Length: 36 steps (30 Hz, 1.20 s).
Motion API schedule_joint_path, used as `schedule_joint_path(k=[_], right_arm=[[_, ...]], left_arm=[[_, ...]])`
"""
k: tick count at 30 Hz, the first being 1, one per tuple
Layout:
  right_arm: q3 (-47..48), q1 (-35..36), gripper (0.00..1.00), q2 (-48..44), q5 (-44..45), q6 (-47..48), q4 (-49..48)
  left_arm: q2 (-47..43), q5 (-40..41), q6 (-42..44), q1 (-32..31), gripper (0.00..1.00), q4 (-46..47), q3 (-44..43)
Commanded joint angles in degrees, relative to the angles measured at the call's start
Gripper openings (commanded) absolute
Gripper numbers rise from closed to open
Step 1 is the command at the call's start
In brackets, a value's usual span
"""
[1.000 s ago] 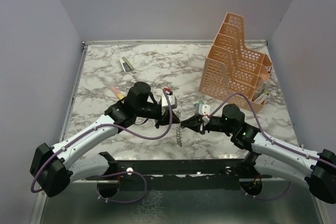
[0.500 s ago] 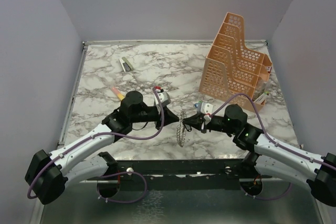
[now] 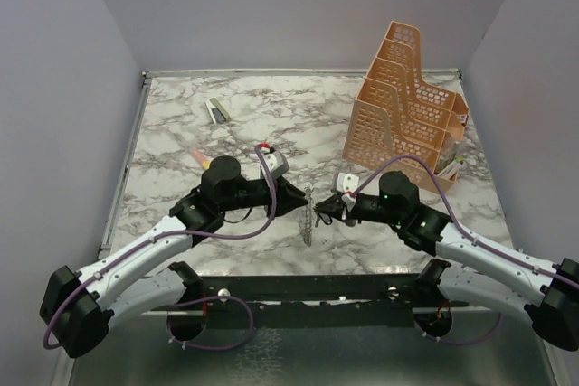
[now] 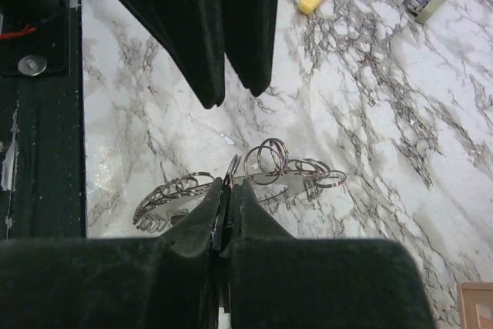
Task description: Remove the keys from the keyring
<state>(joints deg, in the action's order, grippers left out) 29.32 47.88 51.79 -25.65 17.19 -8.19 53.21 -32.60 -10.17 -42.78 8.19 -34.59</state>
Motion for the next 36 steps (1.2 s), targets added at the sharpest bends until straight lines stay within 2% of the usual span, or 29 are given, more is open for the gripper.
schedule_joint_path(k=[1, 8, 11, 16, 25, 31, 36], right_arm=[[2.7, -0.1, 0.01, 0.4, -2.0, 1.8, 2.1], [3.4, -0.1, 0.0, 0.1, -2.4, 2.2, 2.7], [3.3, -0.1, 0.01, -0.1, -2.7, 2.2, 2.7], [3.3, -0.1, 0.0, -0.2, -3.6, 2.2, 2.6], [3.5, -0.1, 0.0, -0.2, -4.5, 2.0, 2.2], [3.6, -0.1, 0.01, 0.4, -5.3, 1.8, 2.2], [3.7, -0.1, 0.0, 0.8, -5.6, 1.7, 1.9]], left_arm=[[2.6, -3.9, 10.6, 0.0, 0.27, -9.2, -5.6], [9.1, -9.8, 22.8, 0.1, 0.31, -18.7, -11.8], [11.3, -12.8, 25.0, 0.1, 0.33, -20.1, -13.2], [12.9, -15.1, 26.5, 0.1, 0.4, -20.8, -13.7], [15.0, -18.2, 26.5, 0.1, 0.41, -20.5, -13.6], [16.0, -18.9, 25.8, 0.1, 0.4, -19.7, -13.7], [16.8, -20.4, 25.1, 0.2, 0.32, -18.9, -13.8]])
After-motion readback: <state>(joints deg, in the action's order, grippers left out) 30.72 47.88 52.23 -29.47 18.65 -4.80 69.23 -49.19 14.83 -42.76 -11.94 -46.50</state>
